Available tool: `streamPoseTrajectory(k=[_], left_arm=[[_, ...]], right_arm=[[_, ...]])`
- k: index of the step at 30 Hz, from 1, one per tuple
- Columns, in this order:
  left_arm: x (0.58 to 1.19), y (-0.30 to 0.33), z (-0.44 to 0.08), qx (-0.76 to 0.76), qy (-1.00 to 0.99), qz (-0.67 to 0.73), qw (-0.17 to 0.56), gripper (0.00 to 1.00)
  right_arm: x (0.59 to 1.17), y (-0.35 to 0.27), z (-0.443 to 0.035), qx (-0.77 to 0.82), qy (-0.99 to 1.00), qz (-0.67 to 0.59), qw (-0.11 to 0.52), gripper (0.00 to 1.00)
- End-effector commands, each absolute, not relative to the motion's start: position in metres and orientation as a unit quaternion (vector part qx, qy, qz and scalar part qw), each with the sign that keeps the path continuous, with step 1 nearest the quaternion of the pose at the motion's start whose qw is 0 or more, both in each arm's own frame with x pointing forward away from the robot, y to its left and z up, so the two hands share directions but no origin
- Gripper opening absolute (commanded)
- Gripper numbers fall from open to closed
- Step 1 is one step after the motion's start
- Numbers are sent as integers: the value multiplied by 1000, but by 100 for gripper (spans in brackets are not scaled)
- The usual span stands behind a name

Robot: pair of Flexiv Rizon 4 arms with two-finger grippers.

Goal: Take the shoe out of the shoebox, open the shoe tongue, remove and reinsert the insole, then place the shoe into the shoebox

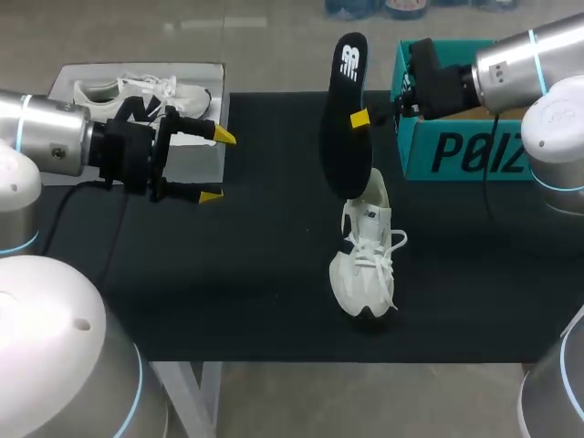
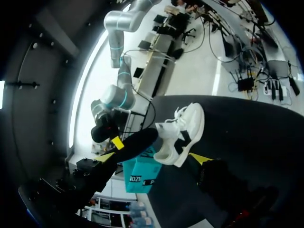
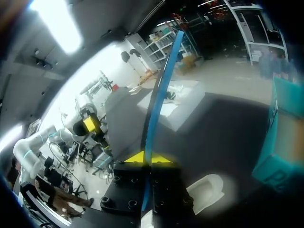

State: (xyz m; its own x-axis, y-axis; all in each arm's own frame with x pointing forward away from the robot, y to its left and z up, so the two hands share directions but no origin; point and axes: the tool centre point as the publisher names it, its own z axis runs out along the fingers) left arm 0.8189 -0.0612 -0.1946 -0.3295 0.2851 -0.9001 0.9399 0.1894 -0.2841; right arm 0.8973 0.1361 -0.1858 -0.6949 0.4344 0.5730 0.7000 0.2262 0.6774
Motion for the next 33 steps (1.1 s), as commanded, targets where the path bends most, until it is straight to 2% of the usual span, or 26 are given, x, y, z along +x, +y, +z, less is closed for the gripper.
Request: streamPoseTrajectory(k=[1,13,19,33], left_arm=[[819,-61,-194,451,681,-449,363,100],[819,-61,-194,451,681,-449,363,100],[819,-61,-194,451,681,-449,363,100],[819,-61,-194,451,681,-449,363,100]], right_arm=[[896,137,-186,-369,-772,-501,131,0],[896,137,-186,-369,-772,-501,131,0],[922,135,-192,-383,-771,-496,116,0],[957,106,-233,-388,-762,-506,109,0]])
